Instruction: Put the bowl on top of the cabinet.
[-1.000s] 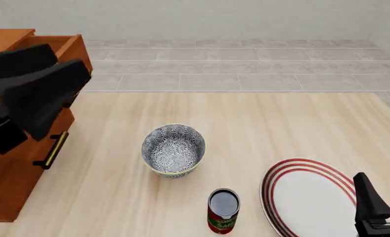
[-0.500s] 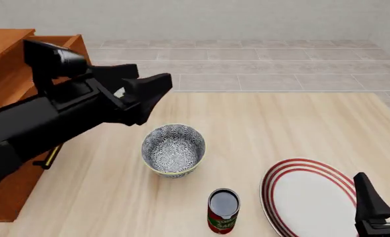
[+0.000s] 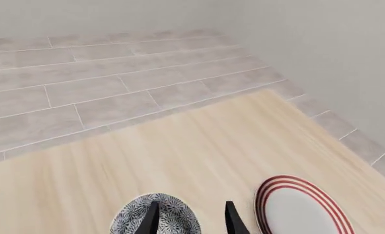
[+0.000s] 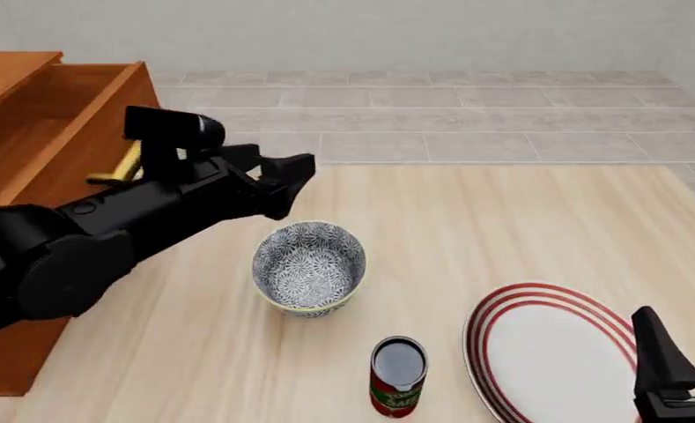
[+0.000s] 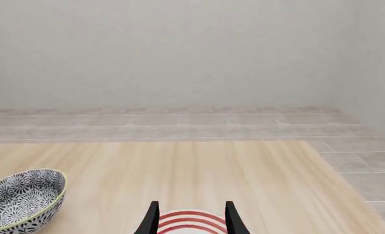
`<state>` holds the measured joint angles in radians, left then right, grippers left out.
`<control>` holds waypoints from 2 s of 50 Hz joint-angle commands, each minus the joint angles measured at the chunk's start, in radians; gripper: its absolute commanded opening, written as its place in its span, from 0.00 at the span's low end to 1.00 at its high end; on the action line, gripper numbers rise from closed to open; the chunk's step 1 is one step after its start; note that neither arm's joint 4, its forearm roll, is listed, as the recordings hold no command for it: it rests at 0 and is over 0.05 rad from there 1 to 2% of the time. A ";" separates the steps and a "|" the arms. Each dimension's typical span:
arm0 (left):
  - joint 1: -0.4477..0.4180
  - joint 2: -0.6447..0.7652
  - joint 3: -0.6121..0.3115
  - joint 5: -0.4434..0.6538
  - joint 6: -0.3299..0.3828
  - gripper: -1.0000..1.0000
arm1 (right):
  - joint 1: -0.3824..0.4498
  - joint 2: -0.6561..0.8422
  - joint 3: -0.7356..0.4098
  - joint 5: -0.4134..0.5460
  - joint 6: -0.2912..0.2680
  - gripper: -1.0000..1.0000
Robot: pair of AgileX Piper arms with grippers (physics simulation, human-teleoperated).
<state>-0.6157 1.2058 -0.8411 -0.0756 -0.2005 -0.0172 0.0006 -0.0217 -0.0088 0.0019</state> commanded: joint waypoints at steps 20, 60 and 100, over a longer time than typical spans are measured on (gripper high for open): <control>0.136 0.121 0.013 -0.068 -0.012 1.00 | -0.003 0.000 -0.003 0.005 0.011 1.00; 0.197 0.252 0.008 -0.106 0.036 1.00 | -0.007 0.000 -0.002 0.004 0.018 1.00; 0.163 0.310 0.060 -0.137 -0.006 1.00 | -0.005 0.000 0.001 0.001 0.013 1.00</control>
<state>-0.4500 1.5119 -0.7978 -0.2059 -0.1986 -0.0236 0.0007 -0.0218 -0.0073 0.0175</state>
